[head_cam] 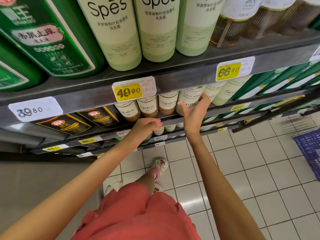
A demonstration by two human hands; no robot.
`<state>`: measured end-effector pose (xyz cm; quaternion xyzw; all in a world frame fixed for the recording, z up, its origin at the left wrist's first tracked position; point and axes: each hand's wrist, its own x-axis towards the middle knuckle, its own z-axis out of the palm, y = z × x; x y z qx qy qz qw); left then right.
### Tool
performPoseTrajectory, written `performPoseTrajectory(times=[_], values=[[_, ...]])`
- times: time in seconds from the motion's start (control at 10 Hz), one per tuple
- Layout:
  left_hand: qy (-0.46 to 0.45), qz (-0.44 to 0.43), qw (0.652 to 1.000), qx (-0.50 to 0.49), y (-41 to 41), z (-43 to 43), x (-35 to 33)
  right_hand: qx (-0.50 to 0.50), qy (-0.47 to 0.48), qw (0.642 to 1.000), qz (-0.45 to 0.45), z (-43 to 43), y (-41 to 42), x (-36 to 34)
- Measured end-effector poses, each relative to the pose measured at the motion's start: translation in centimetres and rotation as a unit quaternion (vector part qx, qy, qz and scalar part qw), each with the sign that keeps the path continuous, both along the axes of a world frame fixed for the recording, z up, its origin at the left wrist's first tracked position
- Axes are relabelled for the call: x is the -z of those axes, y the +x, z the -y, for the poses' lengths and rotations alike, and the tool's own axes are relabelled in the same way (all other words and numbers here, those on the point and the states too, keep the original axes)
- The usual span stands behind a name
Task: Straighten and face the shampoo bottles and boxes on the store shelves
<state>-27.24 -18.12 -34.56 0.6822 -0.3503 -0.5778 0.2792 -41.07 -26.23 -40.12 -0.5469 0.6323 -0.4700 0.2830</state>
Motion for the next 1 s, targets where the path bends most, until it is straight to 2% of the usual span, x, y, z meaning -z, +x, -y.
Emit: performPoseTrajectory(times=[0.1, 0.2, 0.3, 0.4, 0.5, 0.6, 0.8, 1.0], values=[[-0.002, 0.000, 1.000, -0.004, -0.1, -0.1, 0.2, 0.031, 0.011, 0.999, -0.033, -0.4, 0.5, 0.0], [-0.012, -0.002, 1.000, -0.005, -0.4, -0.1, 0.2, 0.039, 0.036, 0.999, -0.006, -0.1, 1.0, -0.4], [-0.021, -0.007, 1.000, -0.010, -0.8, -0.2, 0.2, 0.041, 0.067, 0.994, 0.072, 0.4, 0.7, -0.3], [-0.025, 0.001, 1.000, -0.012, -1.2, -0.2, 0.4, 0.050, 0.081, 0.993, 0.071, 0.3, 0.7, -0.4], [-0.036, 0.013, 0.999, -0.024, -1.4, 0.1, 0.7, 0.054, 0.042, 0.997, 0.040, 0.6, 1.1, -0.4], [-0.045, 0.020, 0.998, -0.030, -1.6, 0.8, 0.7, 0.070, 0.045, 0.997, 0.004, 0.7, 1.6, -0.5], [-0.072, 0.030, 0.997, -0.024, -2.0, 1.4, -1.1, 0.080, 0.093, 0.992, 0.034, -0.4, 1.3, -1.9], [-0.166, 0.085, 0.981, -0.047, -3.9, 0.1, -3.8, -0.007, 0.061, 0.994, 0.087, -5.4, -1.9, -8.1]])
